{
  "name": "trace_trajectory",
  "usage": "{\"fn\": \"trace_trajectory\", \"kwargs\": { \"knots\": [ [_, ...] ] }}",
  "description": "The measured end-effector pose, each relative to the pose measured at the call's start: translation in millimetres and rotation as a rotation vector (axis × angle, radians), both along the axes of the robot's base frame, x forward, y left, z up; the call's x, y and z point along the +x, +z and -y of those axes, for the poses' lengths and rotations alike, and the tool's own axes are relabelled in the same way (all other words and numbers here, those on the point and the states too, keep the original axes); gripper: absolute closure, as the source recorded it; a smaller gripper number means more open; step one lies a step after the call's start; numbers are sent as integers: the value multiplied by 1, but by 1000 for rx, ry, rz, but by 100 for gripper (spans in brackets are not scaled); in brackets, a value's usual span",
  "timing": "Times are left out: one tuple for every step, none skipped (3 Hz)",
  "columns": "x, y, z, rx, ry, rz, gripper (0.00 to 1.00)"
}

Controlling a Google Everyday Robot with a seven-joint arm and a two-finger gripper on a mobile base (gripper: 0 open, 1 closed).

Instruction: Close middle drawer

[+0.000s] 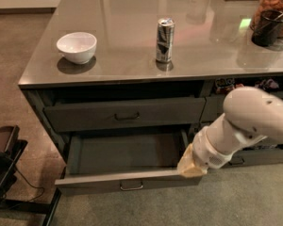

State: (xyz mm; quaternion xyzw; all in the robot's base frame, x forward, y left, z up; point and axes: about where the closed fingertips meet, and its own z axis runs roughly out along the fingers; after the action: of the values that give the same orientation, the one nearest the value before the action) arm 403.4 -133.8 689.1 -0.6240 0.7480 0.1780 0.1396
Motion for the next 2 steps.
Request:
{"fn": "trace_trajectory", "kwargs": {
  "knots": [
    [-3, -13, -3, 8, 8, -29, 100],
    [-5, -22, -2, 10, 7, -38, 100]
  ]
}}
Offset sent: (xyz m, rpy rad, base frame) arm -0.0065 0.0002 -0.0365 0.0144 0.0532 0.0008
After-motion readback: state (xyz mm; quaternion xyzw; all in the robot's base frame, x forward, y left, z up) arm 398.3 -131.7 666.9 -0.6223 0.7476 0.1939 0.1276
